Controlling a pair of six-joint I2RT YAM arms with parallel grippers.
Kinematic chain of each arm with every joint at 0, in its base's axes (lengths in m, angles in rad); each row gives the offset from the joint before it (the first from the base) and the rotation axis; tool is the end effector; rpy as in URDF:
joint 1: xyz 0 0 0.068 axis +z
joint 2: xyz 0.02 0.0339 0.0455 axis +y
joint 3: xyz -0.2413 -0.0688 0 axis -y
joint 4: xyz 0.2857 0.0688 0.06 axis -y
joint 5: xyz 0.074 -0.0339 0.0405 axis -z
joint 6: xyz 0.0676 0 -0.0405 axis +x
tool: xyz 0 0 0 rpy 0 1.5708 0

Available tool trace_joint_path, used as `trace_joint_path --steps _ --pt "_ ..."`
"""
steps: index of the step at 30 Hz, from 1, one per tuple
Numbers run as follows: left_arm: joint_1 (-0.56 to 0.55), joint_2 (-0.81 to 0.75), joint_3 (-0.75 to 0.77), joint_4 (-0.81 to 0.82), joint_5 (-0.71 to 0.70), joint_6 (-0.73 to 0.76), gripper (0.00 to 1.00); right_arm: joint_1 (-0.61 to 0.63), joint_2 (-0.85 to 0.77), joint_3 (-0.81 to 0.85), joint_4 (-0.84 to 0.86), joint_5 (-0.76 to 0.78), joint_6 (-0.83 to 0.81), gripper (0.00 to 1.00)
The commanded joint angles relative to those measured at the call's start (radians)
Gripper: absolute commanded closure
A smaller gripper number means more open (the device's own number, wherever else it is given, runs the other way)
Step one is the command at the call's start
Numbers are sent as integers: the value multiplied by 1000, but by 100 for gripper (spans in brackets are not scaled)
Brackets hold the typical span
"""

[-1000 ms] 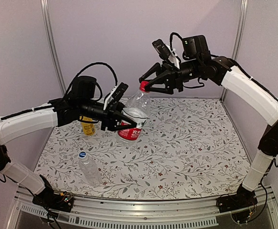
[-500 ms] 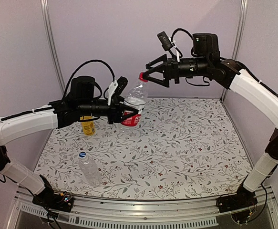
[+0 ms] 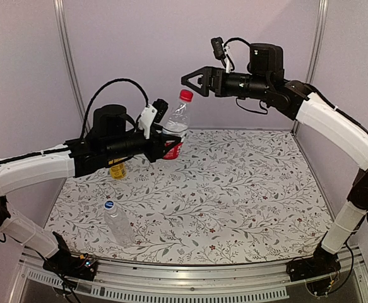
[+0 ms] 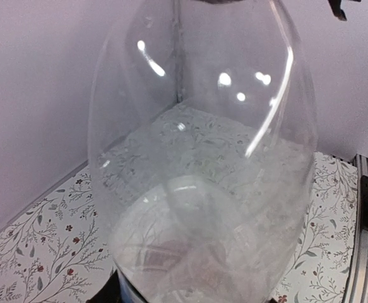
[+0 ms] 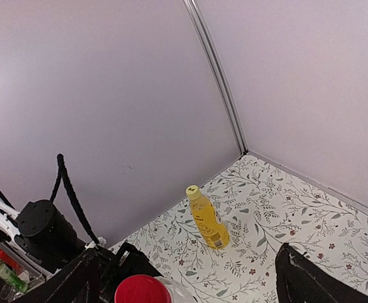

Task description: Unscrew the bottle caps

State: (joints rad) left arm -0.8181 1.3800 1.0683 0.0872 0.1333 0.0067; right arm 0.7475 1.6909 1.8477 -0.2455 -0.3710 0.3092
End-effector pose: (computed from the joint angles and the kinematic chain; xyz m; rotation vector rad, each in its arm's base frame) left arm 0.2683 -0.2996 0.2885 0.8298 1.6517 -0.6941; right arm 0.3194 0.3295 0.4448 -0.6738 1.6430 1.0910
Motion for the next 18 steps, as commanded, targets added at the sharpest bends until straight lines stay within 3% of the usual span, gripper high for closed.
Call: trace_joint_path --steps 1,13,18 --pt "-21 -11 -10 32 -102 -4 61 35 34 35 13 41 32 8" --pt "-30 -1 -7 25 -130 6 61 49 69 41 -1 5 16 41" --pt "-32 3 -5 23 -130 11 61 49 70 40 -1 -11 10 45"
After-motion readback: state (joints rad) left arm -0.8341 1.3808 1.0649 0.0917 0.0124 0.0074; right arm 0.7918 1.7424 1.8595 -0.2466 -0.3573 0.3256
